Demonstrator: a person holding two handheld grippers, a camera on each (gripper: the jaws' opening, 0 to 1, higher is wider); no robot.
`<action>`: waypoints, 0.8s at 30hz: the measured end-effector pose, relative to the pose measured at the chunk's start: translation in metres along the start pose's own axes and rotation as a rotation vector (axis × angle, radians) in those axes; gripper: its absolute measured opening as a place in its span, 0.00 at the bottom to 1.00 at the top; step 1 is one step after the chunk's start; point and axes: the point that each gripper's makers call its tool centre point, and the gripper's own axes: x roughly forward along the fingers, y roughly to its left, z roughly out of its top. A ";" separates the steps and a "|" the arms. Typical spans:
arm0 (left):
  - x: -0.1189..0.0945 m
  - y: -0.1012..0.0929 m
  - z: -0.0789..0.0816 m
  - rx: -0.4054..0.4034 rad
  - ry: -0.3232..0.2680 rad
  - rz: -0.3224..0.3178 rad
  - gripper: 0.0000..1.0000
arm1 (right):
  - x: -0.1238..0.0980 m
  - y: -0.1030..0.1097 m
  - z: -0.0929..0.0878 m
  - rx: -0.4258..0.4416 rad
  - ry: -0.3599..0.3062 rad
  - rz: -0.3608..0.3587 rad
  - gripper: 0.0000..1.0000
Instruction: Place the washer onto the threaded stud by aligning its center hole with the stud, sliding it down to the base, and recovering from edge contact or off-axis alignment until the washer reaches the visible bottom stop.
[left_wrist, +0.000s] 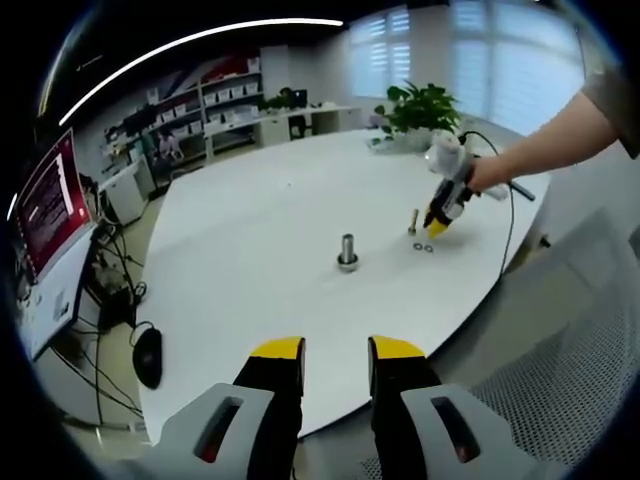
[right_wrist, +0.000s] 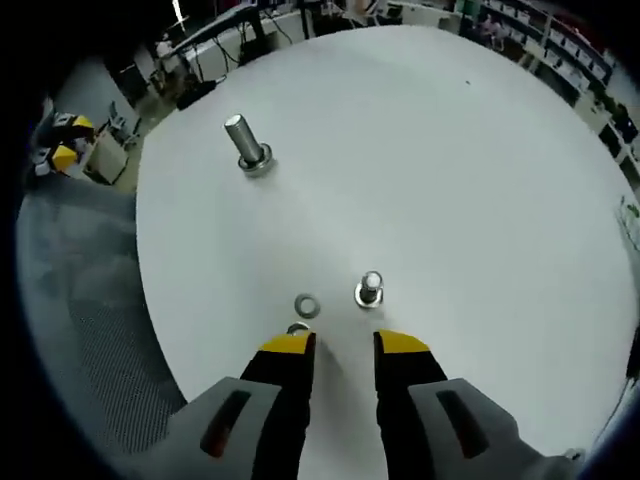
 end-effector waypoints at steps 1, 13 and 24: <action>0.000 0.000 0.000 -0.001 -0.001 0.000 0.23 | 0.000 0.003 0.000 -0.005 -0.006 0.003 0.26; 0.000 0.001 -0.001 0.003 0.005 0.009 0.24 | 0.013 0.026 -0.001 -0.071 0.025 0.031 0.24; -0.001 0.004 0.001 0.000 -0.006 0.019 0.24 | 0.015 0.024 -0.001 -0.220 0.054 -0.015 0.16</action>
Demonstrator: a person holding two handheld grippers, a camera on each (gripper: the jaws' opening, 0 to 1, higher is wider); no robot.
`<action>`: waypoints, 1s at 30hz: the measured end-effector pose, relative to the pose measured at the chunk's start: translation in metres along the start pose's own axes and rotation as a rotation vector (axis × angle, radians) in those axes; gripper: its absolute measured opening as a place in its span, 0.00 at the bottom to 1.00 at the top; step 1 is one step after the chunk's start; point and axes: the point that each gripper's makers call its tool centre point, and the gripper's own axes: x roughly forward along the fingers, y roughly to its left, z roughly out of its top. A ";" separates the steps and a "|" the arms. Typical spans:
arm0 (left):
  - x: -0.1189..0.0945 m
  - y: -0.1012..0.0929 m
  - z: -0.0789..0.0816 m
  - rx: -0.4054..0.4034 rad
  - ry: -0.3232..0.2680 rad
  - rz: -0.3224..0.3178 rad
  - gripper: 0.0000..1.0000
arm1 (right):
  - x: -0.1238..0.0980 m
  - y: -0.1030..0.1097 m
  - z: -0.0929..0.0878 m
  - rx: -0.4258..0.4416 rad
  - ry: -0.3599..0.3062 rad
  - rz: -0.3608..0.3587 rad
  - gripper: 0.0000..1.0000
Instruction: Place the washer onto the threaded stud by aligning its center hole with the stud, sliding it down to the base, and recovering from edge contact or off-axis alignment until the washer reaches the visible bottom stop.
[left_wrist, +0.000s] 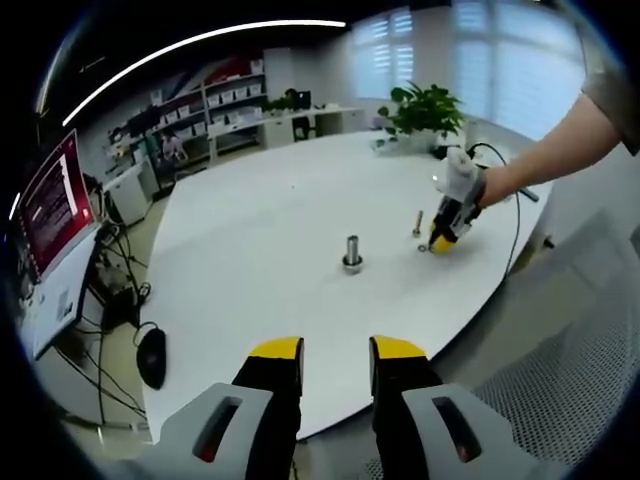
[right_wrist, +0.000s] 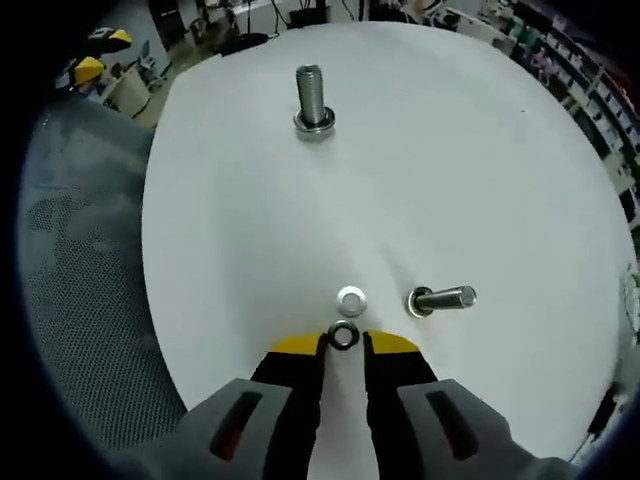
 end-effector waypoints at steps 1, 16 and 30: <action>0.000 0.000 0.000 -0.003 0.000 0.000 0.24 | 0.000 0.000 0.000 -0.009 0.000 0.000 0.16; 0.001 0.000 -0.002 0.000 0.011 0.000 0.24 | 0.002 0.000 0.002 -0.064 0.147 0.023 0.15; 0.000 0.000 -0.001 0.007 0.012 0.010 0.24 | 0.002 -0.001 0.001 -0.099 0.193 0.021 0.14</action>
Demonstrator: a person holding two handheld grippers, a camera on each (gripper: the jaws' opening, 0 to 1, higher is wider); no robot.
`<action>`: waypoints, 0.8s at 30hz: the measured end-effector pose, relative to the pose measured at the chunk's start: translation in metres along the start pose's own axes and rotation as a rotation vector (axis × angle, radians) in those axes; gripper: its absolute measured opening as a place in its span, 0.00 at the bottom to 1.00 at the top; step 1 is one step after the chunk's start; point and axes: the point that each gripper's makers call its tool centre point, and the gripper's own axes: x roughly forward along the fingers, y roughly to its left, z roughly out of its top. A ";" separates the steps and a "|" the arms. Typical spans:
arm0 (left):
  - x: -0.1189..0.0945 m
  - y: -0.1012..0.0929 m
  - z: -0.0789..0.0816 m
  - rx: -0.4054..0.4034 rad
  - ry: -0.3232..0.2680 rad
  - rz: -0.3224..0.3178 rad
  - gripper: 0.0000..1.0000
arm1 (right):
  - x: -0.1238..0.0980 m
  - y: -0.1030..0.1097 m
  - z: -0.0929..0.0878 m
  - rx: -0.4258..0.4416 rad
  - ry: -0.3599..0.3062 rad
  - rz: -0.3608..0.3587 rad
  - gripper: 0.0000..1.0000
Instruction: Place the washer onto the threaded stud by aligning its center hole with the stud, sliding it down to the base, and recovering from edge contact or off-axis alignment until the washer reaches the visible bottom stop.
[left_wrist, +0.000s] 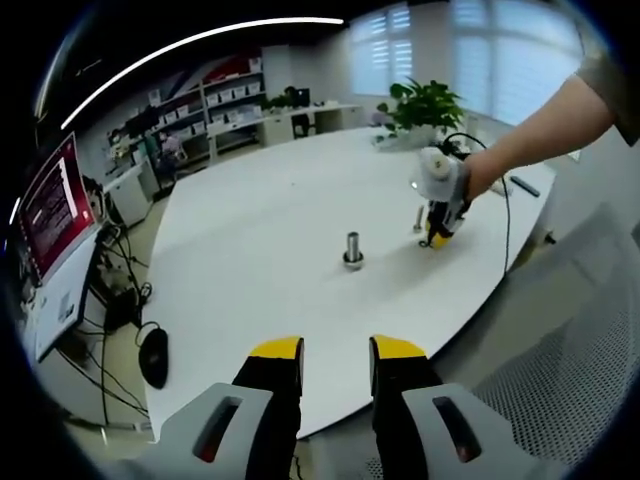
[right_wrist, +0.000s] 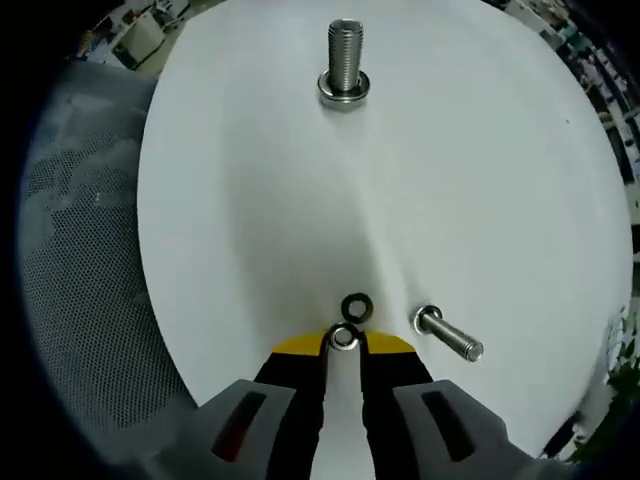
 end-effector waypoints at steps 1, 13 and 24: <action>0.000 0.000 0.000 -0.001 -0.001 0.000 0.24 | 0.000 0.000 0.000 0.001 -0.029 0.000 0.14; 0.000 0.001 0.000 -0.003 -0.002 -0.001 0.24 | -0.005 -0.003 -0.009 0.146 -0.127 0.013 0.13; 0.000 0.001 0.000 -0.009 -0.004 -0.003 0.24 | -0.035 -0.023 -0.004 0.258 -0.254 -0.023 0.14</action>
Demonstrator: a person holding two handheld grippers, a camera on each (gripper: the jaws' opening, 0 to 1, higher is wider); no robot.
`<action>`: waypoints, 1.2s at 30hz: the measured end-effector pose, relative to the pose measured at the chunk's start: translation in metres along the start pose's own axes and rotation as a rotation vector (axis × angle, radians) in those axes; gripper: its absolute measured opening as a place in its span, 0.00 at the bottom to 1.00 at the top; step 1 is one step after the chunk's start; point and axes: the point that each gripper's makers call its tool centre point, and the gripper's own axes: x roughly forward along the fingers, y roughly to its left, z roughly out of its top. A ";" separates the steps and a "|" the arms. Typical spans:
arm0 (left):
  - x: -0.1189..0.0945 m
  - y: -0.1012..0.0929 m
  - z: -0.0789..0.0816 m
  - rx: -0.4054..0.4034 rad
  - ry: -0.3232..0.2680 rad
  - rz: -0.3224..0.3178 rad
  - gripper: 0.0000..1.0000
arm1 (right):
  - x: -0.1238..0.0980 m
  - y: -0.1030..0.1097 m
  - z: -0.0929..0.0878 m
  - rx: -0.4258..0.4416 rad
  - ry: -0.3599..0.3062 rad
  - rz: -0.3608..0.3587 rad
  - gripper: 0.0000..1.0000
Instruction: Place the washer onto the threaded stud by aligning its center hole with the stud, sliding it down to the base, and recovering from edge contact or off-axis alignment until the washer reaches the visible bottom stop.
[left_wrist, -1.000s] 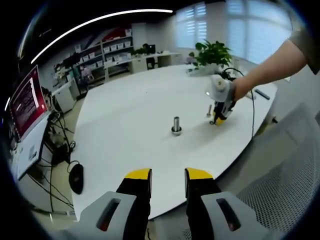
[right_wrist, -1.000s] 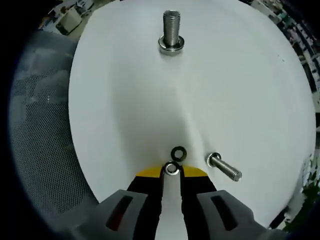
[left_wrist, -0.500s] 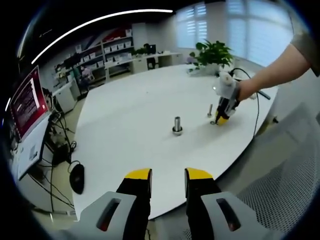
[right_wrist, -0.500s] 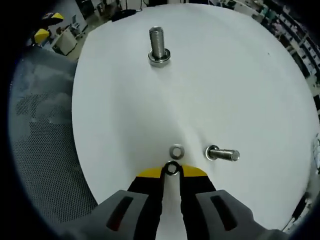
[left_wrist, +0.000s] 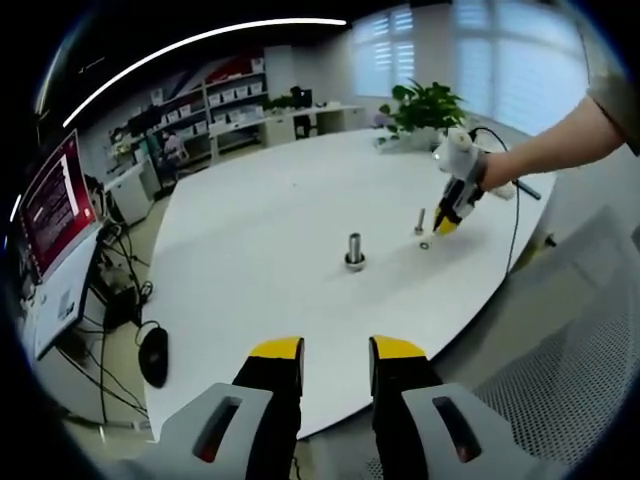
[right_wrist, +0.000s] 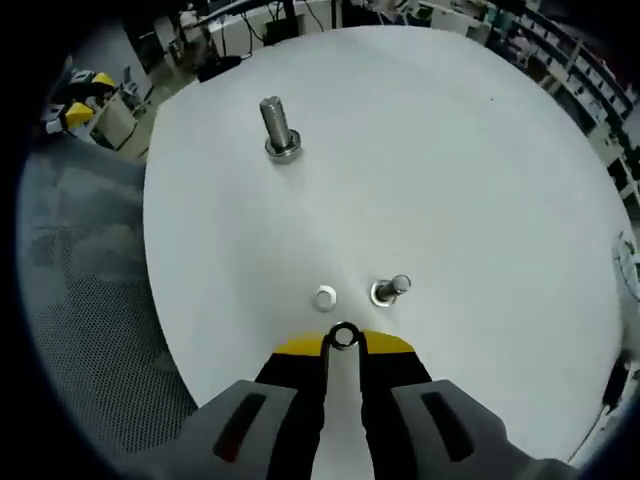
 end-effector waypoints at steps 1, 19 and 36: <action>0.000 0.000 0.000 0.001 0.001 -0.001 0.24 | -0.004 -0.001 0.003 0.022 -0.020 0.003 0.14; 0.000 0.000 -0.001 -0.001 0.005 0.001 0.24 | -0.028 -0.012 0.038 -0.053 -0.121 -0.064 0.14; 0.000 0.001 -0.002 -0.002 0.009 0.004 0.23 | -0.018 -0.022 0.037 -0.096 -0.080 -0.080 0.14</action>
